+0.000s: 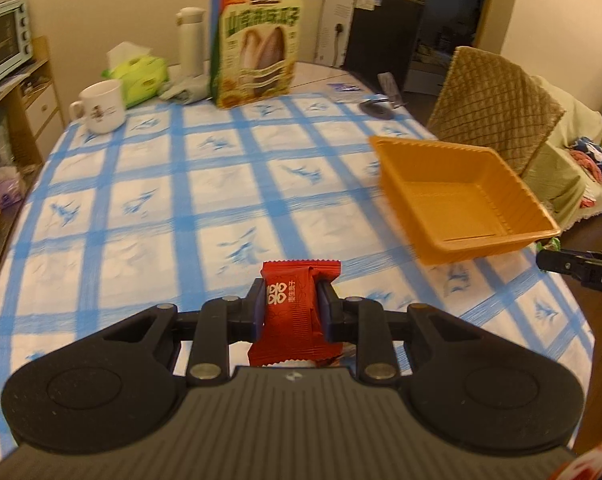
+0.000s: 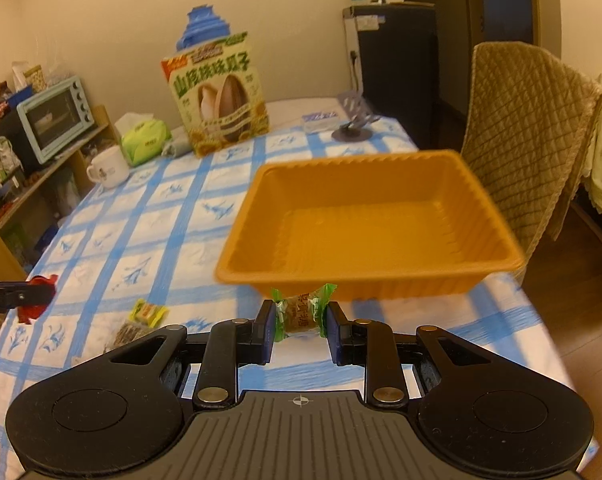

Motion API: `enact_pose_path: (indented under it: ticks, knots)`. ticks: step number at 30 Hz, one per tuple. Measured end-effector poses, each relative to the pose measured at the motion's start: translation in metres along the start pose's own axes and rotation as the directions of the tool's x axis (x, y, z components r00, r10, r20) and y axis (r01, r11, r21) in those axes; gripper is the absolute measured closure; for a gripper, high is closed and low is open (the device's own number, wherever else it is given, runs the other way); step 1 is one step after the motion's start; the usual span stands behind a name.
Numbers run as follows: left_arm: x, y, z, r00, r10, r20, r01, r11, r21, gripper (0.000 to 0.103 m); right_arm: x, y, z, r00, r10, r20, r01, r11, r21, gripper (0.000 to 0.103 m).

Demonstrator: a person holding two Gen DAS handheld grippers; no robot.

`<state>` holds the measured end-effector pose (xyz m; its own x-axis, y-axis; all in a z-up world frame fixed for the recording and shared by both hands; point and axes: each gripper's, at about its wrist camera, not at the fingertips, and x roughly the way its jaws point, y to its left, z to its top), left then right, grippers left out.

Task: Organize snacks
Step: 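Carry both held candies over the orange tray with both tools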

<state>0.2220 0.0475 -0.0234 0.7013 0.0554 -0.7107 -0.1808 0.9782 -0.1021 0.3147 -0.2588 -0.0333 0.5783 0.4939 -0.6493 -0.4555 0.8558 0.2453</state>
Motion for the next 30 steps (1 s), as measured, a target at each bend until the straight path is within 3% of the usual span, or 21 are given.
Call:
enact_pose_path:
  ticks: [15,30]
  knots:
    - [0.070,-0.131,0.063,0.994,-0.113,-0.003,0.113,0.992,0.062,0.079,0.020,-0.078,0.054,1.000,0.009,0.009,-0.009,0.999,-0.031,0.076]
    - [0.146,-0.181,0.094,0.991,-0.111,-0.072,0.114,0.993,0.034,0.079,0.085,-0.115,0.077,0.994,0.056,-0.090,-0.061,0.997,-0.047,0.076]
